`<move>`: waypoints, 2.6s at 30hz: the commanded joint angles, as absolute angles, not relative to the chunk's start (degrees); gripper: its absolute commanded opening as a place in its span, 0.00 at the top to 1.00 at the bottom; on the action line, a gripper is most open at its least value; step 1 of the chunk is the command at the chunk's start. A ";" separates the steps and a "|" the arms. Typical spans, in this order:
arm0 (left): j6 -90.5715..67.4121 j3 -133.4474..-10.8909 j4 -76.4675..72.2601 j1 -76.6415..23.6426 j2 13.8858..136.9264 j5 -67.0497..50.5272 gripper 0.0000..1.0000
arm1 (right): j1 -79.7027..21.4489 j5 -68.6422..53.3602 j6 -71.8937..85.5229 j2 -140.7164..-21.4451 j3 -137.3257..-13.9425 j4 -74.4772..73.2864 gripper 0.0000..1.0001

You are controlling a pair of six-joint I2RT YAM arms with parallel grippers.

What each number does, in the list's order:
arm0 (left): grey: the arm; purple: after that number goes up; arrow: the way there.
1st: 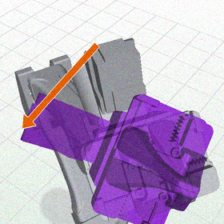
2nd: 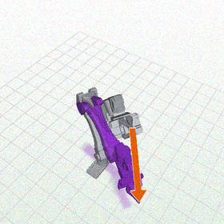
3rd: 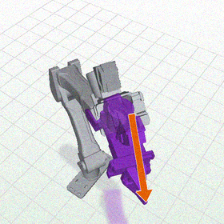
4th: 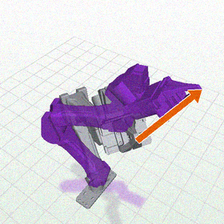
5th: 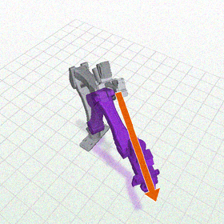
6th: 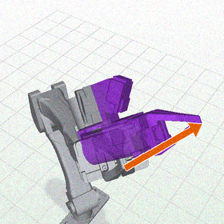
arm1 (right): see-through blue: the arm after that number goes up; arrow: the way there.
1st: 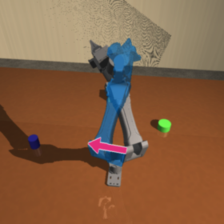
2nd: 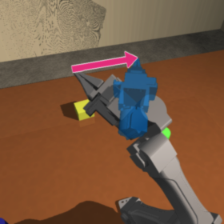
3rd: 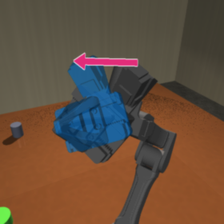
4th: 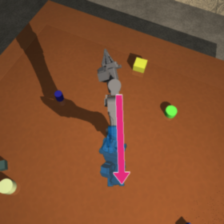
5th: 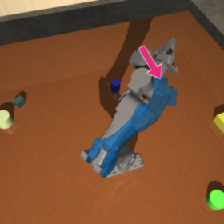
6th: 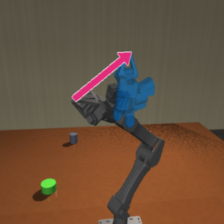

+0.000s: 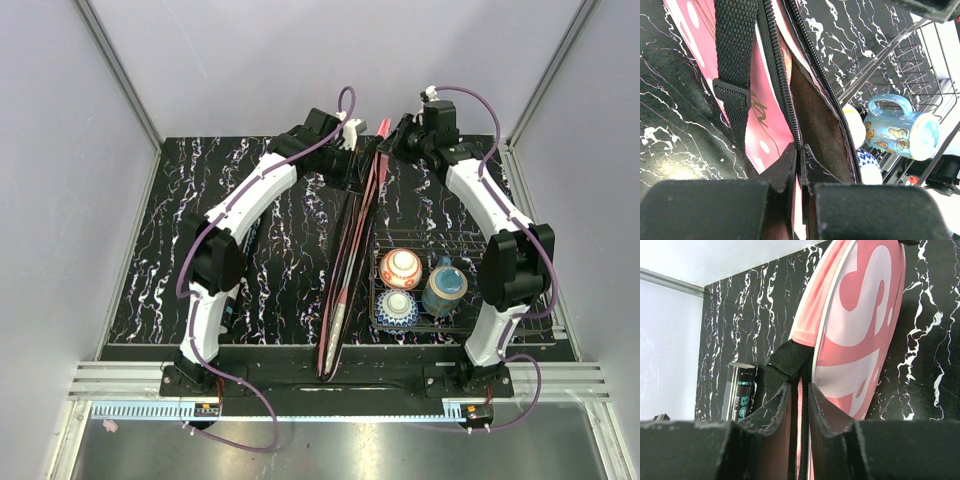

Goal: Pack up the badminton gear

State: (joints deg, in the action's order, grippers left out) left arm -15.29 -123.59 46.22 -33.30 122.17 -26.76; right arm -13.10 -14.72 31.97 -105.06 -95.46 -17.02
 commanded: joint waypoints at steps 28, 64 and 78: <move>-15.73 -124.01 42.98 -33.40 119.00 -29.18 1.00 | -13.01 -17.05 33.57 -108.90 -103.97 -14.15 0.75; -18.90 -124.89 41.66 -33.58 119.97 -25.84 1.00 | -13.44 -22.24 44.64 -100.30 -88.00 -2.22 1.00; -18.99 -124.37 41.13 -33.49 120.23 -26.80 1.00 | -18.28 -18.81 50.19 -85.69 -68.03 6.50 1.00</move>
